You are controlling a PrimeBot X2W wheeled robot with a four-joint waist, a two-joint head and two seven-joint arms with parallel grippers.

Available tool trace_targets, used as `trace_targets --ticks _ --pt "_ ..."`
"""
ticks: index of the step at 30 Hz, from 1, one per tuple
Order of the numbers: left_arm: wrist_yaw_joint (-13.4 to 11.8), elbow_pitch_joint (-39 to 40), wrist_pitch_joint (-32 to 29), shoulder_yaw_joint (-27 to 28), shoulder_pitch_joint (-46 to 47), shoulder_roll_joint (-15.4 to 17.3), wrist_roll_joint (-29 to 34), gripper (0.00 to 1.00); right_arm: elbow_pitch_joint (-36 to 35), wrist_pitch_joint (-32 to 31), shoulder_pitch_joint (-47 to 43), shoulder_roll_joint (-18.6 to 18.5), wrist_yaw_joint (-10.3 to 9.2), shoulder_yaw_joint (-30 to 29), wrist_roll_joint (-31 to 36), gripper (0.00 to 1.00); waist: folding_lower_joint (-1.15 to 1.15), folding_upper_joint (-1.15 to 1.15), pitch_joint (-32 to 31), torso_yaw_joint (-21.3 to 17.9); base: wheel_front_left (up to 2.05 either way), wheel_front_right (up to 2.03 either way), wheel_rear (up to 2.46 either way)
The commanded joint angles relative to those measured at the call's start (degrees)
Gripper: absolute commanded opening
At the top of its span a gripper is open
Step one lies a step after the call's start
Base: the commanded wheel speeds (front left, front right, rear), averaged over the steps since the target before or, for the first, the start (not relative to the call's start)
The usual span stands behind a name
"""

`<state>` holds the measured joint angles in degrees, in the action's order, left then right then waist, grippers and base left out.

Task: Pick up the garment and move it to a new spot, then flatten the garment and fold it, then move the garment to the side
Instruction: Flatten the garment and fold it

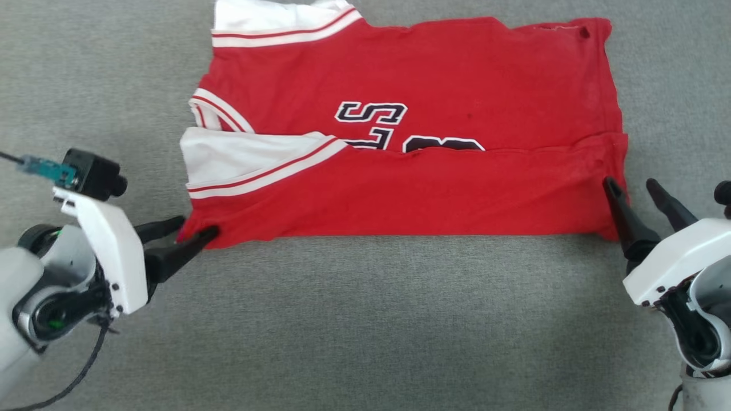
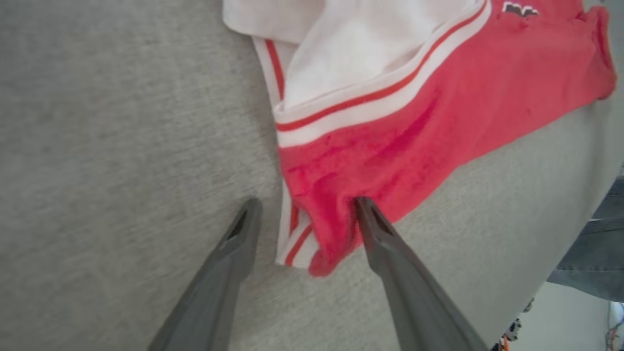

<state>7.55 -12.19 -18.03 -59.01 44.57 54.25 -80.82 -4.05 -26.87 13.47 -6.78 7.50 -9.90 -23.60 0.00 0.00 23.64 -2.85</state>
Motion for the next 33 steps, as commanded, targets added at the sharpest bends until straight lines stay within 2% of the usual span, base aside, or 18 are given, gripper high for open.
trace_targets --ticks 1,5,6,8,12,19,24,25,26,27,33 --pt "-0.13 -0.82 -1.12 -0.72 0.74 -0.34 -0.21 1.00 -0.32 0.16 -0.31 0.29 -0.02 0.20 0.11 1.00 0.00 0.00 0.51 -0.50 0.00 0.00 0.00" --pt "-0.16 -3.55 -6.41 -3.34 1.67 -2.87 -3.10 1.00 -0.38 0.43 -0.11 0.64 -0.02 0.68 0.23 1.00 0.00 0.00 1.40 -1.49 0.00 0.00 0.00" --pt "-0.16 -3.82 -7.02 -3.54 1.82 -3.34 -3.80 0.84 -0.37 0.44 0.07 0.71 -0.02 0.76 0.23 1.00 0.00 0.00 1.53 -1.73 0.00 0.00 0.00" --pt "-0.16 -4.20 -7.75 -3.89 2.39 -3.73 -4.39 0.00 -0.40 0.08 0.38 0.42 -0.02 0.91 0.48 1.00 0.00 0.00 1.71 -2.09 0.00 0.00 0.00" --pt "-0.14 -4.14 -8.19 -4.41 2.75 -3.81 -5.44 0.00 -0.73 -2.64 0.90 -1.56 -0.02 2.14 1.34 1.00 0.00 0.00 1.86 -2.40 0.00 0.00 0.00" --pt "-0.14 -3.10 -6.29 -4.83 3.72 -4.30 -5.06 0.00 -0.14 -16.12 2.15 -6.91 -0.02 6.39 1.46 1.00 0.00 0.00 2.23 -1.23 0.00 0.00 0.00" --pt "-0.14 -2.44 -4.33 -5.01 4.15 -5.57 -5.66 0.00 2.83 -22.11 3.71 -7.71 -0.01 7.47 1.71 1.00 0.00 0.00 2.70 0.41 0.00 0.00 0.00" --pt "-0.14 -2.43 -4.08 -5.15 4.02 -5.88 -5.91 0.00 3.65 -22.85 3.92 -7.77 -0.01 7.77 1.85 0.87 0.00 0.00 2.66 0.73 0.00 0.00 0.00" --pt "-0.14 -2.38 -3.74 -5.29 3.95 -6.11 -6.00 0.00 4.46 -23.39 3.89 -7.90 -0.01 8.09 1.90 0.29 0.00 0.00 2.58 1.09 0.00 0.00 0.00" --pt "-0.14 -2.40 -3.36 -5.40 3.83 -6.29 -6.05 0.00 5.22 -23.72 3.87 -7.80 -0.01 7.93 1.73 0.00 0.00 0.00 2.41 1.42 0.00 0.00 0.00" --pt "-0.14 -1.48 -0.83 -5.47 2.47 -5.43 -6.48 0.00 4.88 -22.83 2.96 -8.43 -0.01 6.66 0.94 0.00 0.00 0.00 0.61 2.46 0.00 0.00 0.00"
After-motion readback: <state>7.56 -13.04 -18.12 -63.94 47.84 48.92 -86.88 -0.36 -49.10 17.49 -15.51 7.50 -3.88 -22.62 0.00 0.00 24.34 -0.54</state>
